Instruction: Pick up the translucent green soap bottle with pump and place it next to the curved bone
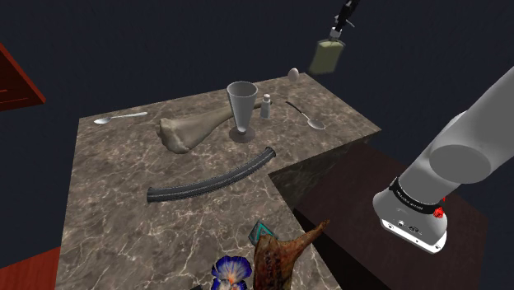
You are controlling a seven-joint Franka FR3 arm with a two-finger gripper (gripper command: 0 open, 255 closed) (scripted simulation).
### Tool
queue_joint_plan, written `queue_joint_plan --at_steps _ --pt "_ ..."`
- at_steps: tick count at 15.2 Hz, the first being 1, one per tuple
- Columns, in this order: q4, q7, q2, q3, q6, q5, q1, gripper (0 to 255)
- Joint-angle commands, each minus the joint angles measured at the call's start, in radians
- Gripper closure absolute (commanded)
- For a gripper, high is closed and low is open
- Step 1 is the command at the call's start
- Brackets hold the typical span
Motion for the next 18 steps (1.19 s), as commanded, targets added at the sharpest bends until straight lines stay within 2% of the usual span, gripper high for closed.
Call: queue_joint_plan --at_steps 1,18 --pt "0.021 0.001 -0.003 0.000 -0.024 -0.002 0.000 255" --pt "0.300 -0.008 0.041 -0.005 -0.263 0.019 -0.002 255"
